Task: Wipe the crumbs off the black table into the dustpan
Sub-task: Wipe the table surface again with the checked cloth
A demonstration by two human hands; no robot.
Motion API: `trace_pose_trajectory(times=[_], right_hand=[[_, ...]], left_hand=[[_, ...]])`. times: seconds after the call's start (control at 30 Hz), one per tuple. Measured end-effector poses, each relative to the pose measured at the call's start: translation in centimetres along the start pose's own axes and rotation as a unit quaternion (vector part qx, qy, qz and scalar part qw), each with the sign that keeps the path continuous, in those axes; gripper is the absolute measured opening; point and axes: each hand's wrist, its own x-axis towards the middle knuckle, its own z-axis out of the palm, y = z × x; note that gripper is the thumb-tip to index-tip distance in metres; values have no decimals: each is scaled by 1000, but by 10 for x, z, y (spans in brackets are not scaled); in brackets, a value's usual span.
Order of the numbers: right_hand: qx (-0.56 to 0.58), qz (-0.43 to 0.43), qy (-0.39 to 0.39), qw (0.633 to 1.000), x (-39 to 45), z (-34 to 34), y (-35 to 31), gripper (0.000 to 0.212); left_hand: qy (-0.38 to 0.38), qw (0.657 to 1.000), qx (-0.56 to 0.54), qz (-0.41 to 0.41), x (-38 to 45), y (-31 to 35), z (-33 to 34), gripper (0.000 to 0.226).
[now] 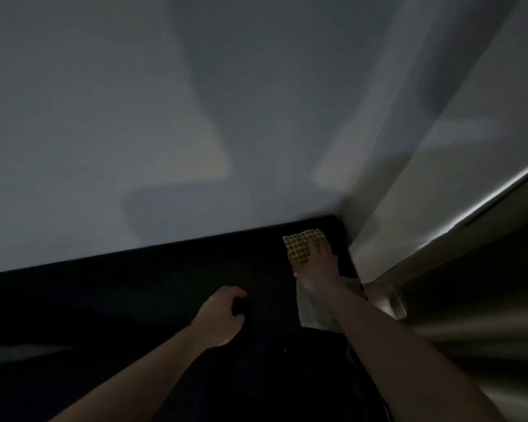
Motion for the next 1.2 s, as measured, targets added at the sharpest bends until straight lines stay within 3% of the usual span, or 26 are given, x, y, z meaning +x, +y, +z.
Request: trace_pose_trajectory(times=[0.13,0.23,0.37,0.47,0.63,0.73,0.83,0.93,1.1,1.2], right_hand=[[-82,-66,12,994,-2,45,-24,67],[1,-204,-23,979,-47,93,-51,54],[55,-249,-101,962,-143,126,-77,50],[141,-133,-116,974,-213,131,-72,42],[234,117,109,959,-293,94,-21,36],[192,154,117,962,-327,100,19,53],[122,119,87,981,-351,143,42,62],[44,142,114,982,-361,195,16,61],[-30,18,73,997,-408,285,-116,64],[-27,-118,16,993,-443,347,-190,61]], left_hand=[[22,999,-7,-25,-44,-62,-1,44],[42,997,-18,-55,-87,-107,7,42],[46,994,-37,-90,-143,-153,21,42],[36,994,-28,-96,-184,-179,35,45],[6,996,-13,-88,-225,-221,48,51],[-4,998,13,-69,-244,-253,53,63],[-36,996,53,-56,-267,-285,51,65],[-49,990,129,-39,-294,-319,53,74],[-24,988,142,-64,-341,-372,53,88],[-25,987,137,-81,-364,-397,54,97]])
